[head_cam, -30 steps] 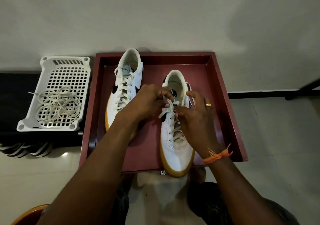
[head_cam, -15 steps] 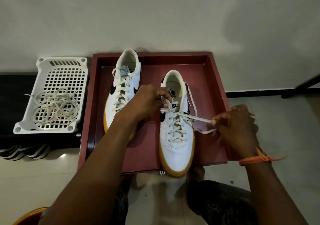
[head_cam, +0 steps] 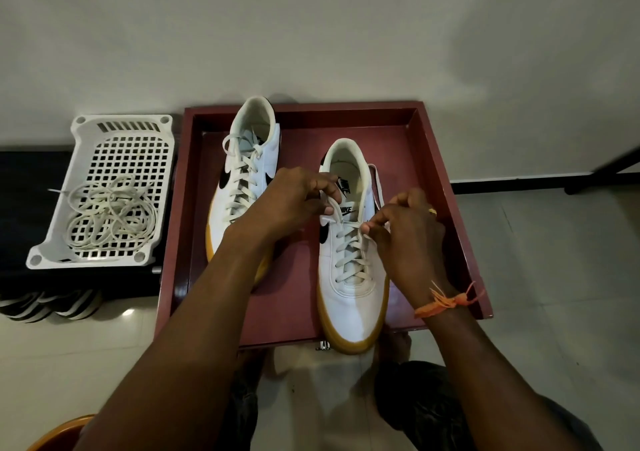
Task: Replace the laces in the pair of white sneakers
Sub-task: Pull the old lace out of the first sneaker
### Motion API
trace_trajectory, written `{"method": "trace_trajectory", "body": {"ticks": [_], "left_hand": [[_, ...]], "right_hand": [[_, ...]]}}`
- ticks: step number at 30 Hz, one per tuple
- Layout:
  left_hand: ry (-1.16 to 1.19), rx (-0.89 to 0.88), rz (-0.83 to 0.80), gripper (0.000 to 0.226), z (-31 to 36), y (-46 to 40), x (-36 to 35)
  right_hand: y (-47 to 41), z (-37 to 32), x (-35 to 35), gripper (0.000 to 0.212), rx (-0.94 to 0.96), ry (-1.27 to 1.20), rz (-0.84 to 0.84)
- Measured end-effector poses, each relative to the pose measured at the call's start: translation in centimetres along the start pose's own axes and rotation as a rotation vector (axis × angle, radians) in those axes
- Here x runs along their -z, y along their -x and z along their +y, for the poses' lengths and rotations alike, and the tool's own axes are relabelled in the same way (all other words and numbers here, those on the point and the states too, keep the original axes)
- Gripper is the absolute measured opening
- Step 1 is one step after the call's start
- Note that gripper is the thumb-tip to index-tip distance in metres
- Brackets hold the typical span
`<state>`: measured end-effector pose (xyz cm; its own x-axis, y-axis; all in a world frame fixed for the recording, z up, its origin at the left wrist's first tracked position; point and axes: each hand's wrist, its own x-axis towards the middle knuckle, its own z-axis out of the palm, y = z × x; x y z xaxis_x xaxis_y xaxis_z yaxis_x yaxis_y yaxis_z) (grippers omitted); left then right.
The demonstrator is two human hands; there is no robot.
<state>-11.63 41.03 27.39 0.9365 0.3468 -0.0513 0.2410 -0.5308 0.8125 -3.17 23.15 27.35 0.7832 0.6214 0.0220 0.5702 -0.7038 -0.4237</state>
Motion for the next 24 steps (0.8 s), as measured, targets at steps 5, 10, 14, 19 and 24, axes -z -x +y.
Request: {"method": "trace_trajectory", "body": {"ticks": [5, 10, 14, 19, 24], "left_hand": [[-0.003, -0.005, 0.007, 0.017, 0.0, 0.1, 0.1], [-0.008, 0.022, -0.011, 0.021, 0.0, 0.2, 0.3], [-0.062, 0.044, 0.002, 0.025, 1.7, 0.5, -0.6], [-0.343, 0.081, -0.128, 0.034, 2.3, 0.2, -2.6], [-0.488, 0.171, -0.043, 0.011, 3.5, 0.2, -3.6]], "right_hand": [[-0.3, 1.0, 2.0, 0.01, 0.008, 0.146, 0.006], [-1.1, 5.7, 4.3, 0.01, -0.198, 0.193, -0.131], [-1.1, 6.9, 5.0, 0.01, -0.274, 0.185, -0.126], [-1.4, 4.9, 3.2, 0.032, -0.232, 0.008, -0.19], [-0.3, 1.3, 0.2, 0.048, -0.11, -0.119, -0.39]]}}
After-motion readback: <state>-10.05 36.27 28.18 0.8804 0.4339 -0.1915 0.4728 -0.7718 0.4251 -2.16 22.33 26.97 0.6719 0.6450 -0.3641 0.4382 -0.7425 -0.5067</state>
